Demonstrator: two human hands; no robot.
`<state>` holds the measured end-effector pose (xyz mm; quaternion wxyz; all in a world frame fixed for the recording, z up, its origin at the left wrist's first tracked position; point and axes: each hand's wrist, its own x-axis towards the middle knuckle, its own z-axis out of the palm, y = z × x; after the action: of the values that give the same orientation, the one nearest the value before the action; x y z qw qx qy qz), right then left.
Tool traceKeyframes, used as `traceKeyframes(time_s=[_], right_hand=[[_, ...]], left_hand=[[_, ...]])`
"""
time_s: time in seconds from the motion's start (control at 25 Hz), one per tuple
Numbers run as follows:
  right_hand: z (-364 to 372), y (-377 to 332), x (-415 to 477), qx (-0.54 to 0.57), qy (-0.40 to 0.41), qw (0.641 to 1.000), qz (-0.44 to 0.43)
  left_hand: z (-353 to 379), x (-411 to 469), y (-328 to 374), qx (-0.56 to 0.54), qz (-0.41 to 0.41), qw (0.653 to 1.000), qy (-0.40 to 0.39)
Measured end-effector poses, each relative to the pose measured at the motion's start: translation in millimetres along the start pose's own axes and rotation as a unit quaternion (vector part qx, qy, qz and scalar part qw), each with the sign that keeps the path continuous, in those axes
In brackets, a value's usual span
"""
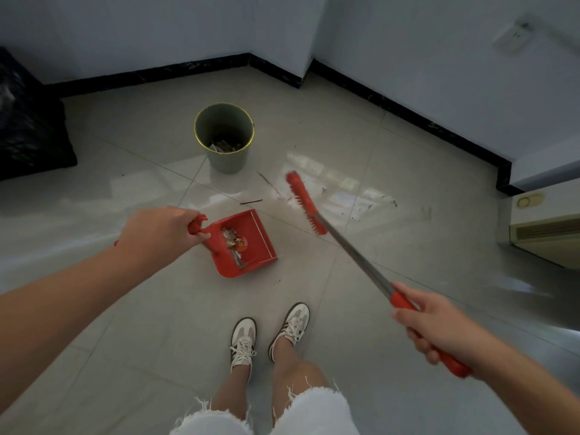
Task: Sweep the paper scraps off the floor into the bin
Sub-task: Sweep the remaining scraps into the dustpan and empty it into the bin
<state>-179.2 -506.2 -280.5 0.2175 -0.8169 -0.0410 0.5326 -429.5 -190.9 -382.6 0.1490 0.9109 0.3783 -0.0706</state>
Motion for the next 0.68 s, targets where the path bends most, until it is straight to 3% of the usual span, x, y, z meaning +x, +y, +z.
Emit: traceKeyframes(time_s=[0.12, 0.24, 0.4, 0.52, 0.68], right_hand=[[-3.1, -14.5, 75.3, -0.07, 0.057, 0.996, -0.001], [-6.4, -33.7, 153.3, -0.062, 0.066, 0.996, 0.025], [16.1, -48.9, 213.5, -0.07, 0.075, 0.993, 0.061], [61.5, -45.7, 209.4, -0.123, 0.033, 0.99, 0.061], [108.3, -25.5, 129.9, -0.192, -0.117, 0.973, 0.047]], left_hand=[[5.7, 7.4, 10.2, 0.002, -0.036, 0.999, -0.007], [16.1, 23.3, 19.6, -0.017, -0.065, 0.998, 0.002], [19.3, 49.8, 28.8, 0.006, -0.014, 1.0, -0.006], [19.5, 66.6, 39.9, 0.039, 0.047, 0.998, -0.021], [18.0, 76.5, 59.1, 0.068, 0.07, 0.995, -0.032]])
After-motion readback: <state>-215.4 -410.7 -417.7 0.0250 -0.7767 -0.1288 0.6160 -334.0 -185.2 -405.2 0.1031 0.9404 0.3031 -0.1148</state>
